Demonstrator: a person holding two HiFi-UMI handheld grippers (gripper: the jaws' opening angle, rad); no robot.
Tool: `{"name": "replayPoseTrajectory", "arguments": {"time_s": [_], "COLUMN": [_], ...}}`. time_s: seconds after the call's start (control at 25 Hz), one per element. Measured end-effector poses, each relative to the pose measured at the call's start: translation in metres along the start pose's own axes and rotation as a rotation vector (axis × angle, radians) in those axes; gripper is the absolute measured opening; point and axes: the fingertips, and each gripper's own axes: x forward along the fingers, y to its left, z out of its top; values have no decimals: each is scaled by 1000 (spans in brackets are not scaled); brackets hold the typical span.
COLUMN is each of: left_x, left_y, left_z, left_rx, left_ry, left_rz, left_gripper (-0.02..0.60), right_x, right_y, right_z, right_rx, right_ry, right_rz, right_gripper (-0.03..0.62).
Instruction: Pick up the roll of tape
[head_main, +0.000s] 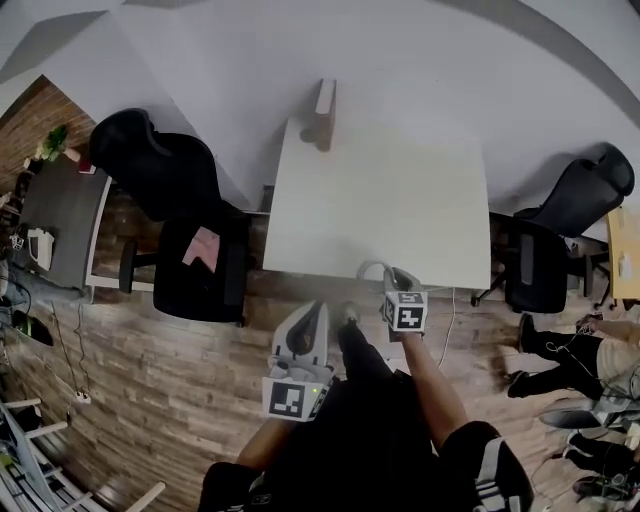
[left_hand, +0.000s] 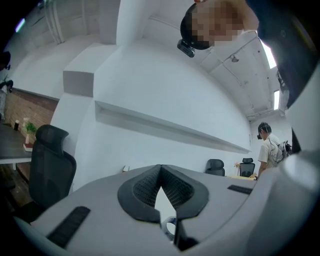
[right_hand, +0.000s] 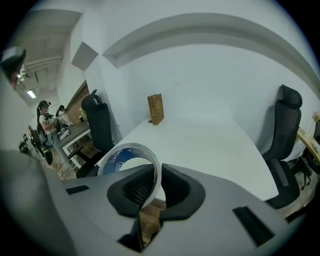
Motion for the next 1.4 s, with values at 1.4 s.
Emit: {"name": "replayPoseTrajectory", "arguments": {"time_s": [1.4], "left_x": [-119], "left_y": [-107], "left_z": [-4], "left_rx": [87], "left_ry": [-12], "left_rz": [-56], "left_gripper": [15], "right_x": [-337], "right_y": [22], "right_z": [3], "right_rx": [64], "right_ry": [-501], "right_rz": [26], "right_gripper": [61]}}
